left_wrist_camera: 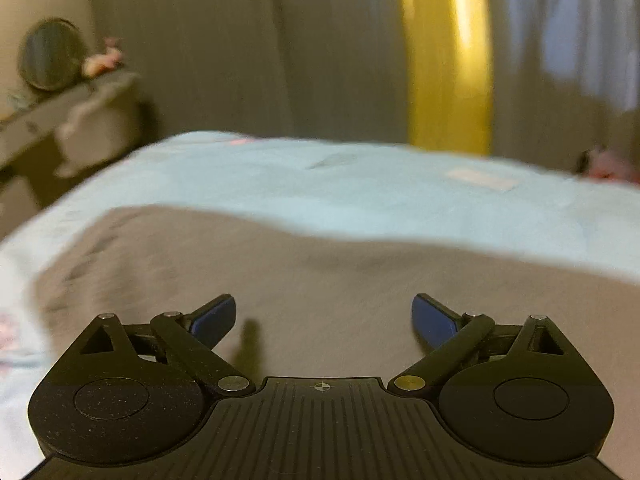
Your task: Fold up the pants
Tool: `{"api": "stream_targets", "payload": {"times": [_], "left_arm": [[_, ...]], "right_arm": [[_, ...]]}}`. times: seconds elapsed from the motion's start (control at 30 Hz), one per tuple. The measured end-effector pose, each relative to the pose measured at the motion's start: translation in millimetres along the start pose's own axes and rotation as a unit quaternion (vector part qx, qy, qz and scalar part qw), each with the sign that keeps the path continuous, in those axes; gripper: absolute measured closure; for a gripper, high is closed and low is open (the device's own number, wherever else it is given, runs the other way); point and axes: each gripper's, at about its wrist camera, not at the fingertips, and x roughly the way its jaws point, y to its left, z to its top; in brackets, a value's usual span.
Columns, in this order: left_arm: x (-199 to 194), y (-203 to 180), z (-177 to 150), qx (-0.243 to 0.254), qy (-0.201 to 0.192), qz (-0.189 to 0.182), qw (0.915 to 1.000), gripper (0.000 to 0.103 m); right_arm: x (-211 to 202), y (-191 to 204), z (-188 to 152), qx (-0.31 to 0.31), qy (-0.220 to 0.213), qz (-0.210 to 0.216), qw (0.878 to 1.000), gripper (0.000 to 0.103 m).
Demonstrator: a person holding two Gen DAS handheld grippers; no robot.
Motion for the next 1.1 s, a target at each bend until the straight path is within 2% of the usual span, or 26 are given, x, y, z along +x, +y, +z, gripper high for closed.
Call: {"api": "stream_targets", "payload": {"times": [0.07,0.13,0.23,0.3,0.33,0.4,0.43,0.5,0.57,0.63,0.7,0.77,0.83,0.9,1.0,1.1], "left_arm": [[14.1,26.3,-12.9,0.002,0.035,0.060,0.9976,0.003],[8.9,60.0,-18.0,-0.042,0.029,0.065,0.9966,0.003],[-10.7,92.1,-14.7,-0.094,0.006,0.097,0.9908,0.004],[-20.6,107.8,-16.4,-0.126,-0.008,0.070,0.9896,0.004],[-22.9,113.1,-17.8,-0.137,-0.002,0.053,0.9891,0.004],[-13.8,112.3,-20.6,-0.132,0.032,0.044,0.9898,0.004],[-5.7,111.1,-23.8,-0.121,0.053,0.061,0.9893,0.004],[3.6,107.1,-33.7,-0.102,0.092,0.120,0.9833,0.004],[-5.7,104.8,-35.3,-0.109,0.088,0.140,0.9803,0.004],[-22.4,96.4,-29.4,-0.102,0.065,0.149,0.9814,0.005],[-48.2,81.6,-22.4,-0.085,0.027,0.121,0.9886,0.005],[-70.2,68.3,-17.8,-0.076,-0.004,0.069,0.9947,0.005],[-92.3,47.7,-17.8,-0.068,-0.014,0.019,0.9974,0.003],[-96.6,30.0,-22.3,-0.063,0.002,-0.021,0.9978,0.003],[-92.7,-2.9,-33.9,-0.058,0.047,-0.040,0.9964,0.003],[-89.9,-22.6,-48.7,-0.079,0.091,-0.068,0.9904,0.003]], "right_arm": [[-0.2,0.4,0.3,0.000,0.001,0.000,1.000,0.004],[-0.8,0.7,0.5,-0.001,0.003,-0.001,1.000,0.004],[-1.3,0.7,0.8,0.001,0.005,0.000,1.000,0.004],[-1.2,1.6,1.1,0.000,0.006,-0.002,1.000,0.004],[-1.1,2.1,1.1,-0.001,0.006,-0.003,1.000,0.004],[-0.9,2.6,0.9,-0.002,0.007,-0.005,1.000,0.004],[-0.8,2.5,0.9,-0.002,0.006,-0.005,1.000,0.004],[-0.5,3.1,0.5,-0.004,0.007,-0.007,1.000,0.004],[-0.6,3.4,0.2,-0.008,0.008,-0.008,1.000,0.004],[-0.9,2.0,-0.3,-0.005,0.006,-0.006,1.000,0.004],[-1.3,1.4,0.0,-0.004,0.007,-0.004,1.000,0.004],[-3.1,1.1,1.2,-0.001,0.010,-0.002,1.000,0.004],[-6.6,-2.4,3.9,0.015,0.018,0.007,1.000,0.004],[-12.4,-9.4,6.8,0.041,0.028,0.024,0.998,0.004],[-25.7,-30.7,11.5,0.106,0.042,0.052,0.992,0.006],[-39.2,-62.4,16.1,0.173,0.065,0.073,0.980,0.017]]}}
